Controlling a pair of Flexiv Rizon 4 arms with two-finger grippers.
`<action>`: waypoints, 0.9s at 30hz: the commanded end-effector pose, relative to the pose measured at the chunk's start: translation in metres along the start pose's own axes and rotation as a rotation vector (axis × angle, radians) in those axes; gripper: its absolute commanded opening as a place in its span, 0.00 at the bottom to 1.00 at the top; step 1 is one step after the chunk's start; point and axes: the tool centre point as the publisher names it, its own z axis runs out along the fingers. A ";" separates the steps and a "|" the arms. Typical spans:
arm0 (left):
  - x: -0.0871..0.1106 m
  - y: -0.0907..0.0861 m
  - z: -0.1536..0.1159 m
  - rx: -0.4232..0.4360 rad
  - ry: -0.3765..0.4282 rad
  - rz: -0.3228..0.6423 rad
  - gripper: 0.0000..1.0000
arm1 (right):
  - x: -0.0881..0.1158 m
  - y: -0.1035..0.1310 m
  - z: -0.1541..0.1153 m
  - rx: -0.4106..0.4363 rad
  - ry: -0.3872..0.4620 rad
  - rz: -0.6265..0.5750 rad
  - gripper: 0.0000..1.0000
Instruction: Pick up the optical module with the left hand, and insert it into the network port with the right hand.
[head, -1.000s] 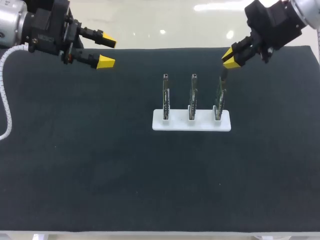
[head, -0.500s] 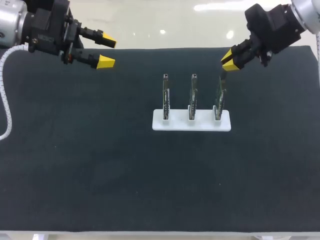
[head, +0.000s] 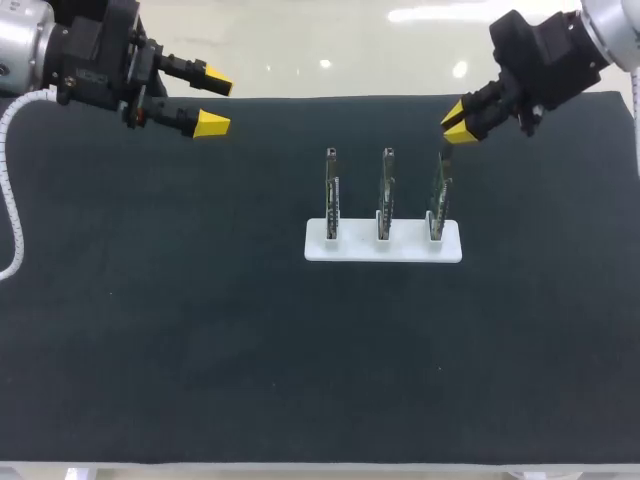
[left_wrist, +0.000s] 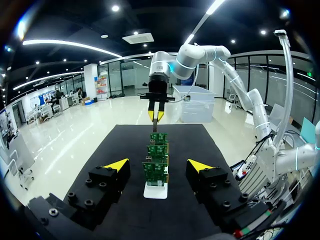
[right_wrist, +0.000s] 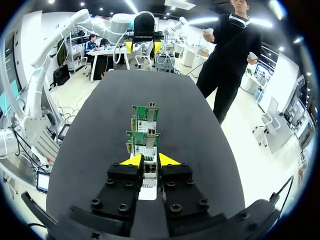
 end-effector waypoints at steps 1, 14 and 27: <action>0.000 0.001 0.000 0.000 0.003 -0.001 1.00 | -0.005 -0.003 -0.002 -0.005 0.004 0.004 1.00; 0.000 0.001 0.000 0.000 0.003 -0.001 1.00 | -0.015 -0.006 -0.010 -0.010 0.025 0.019 0.00; 0.000 0.001 0.000 0.000 0.003 -0.001 1.00 | -0.011 -0.004 -0.008 -0.009 0.030 0.017 0.00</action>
